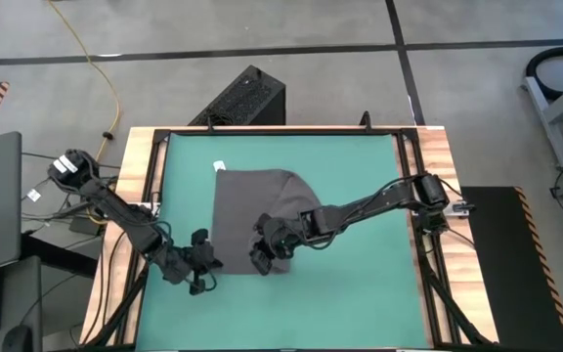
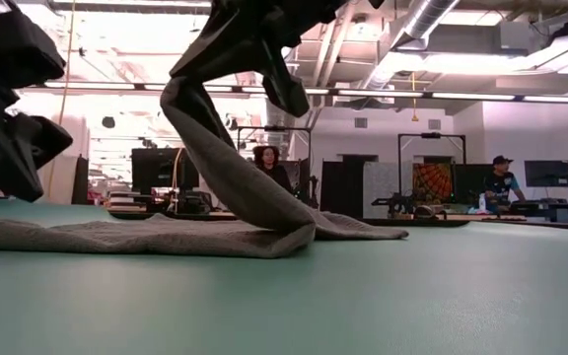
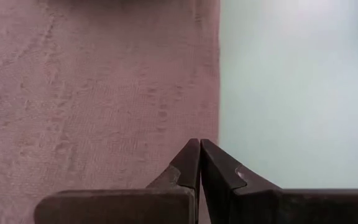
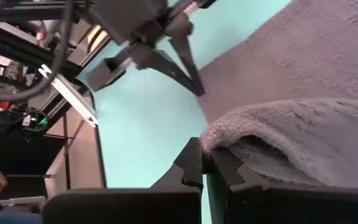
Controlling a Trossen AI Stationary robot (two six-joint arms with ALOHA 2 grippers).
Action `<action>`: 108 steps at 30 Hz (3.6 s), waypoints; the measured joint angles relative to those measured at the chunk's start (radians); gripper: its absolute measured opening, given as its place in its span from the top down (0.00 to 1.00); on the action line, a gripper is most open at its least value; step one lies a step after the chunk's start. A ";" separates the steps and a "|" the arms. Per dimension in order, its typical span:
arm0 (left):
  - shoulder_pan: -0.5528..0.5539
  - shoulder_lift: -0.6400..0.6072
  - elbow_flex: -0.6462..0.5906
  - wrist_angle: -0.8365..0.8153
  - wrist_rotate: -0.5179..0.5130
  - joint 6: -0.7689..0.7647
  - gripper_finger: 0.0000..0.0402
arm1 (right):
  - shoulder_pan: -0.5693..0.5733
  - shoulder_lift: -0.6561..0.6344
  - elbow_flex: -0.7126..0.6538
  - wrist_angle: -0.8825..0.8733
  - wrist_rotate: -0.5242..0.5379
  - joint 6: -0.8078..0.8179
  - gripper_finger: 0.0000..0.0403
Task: Roll towel
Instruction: Fold the microfiber towel
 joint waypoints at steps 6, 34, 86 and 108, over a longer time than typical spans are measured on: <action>-0.049 0.047 0.000 0.013 -0.055 -0.030 1.00 | 0.000 0.000 0.000 -0.009 0.001 0.000 0.96; -0.065 0.204 0.001 0.089 -0.033 -0.076 1.00 | -0.001 -0.001 0.092 -0.051 -0.015 -0.107 0.96; -0.003 0.035 0.023 -0.069 0.106 0.001 1.00 | -0.016 0.315 0.350 -0.066 -0.239 -0.260 0.96; 0.009 0.091 0.021 -0.018 0.083 0.074 1.00 | 0.022 0.275 0.378 -0.194 -0.332 -0.341 0.96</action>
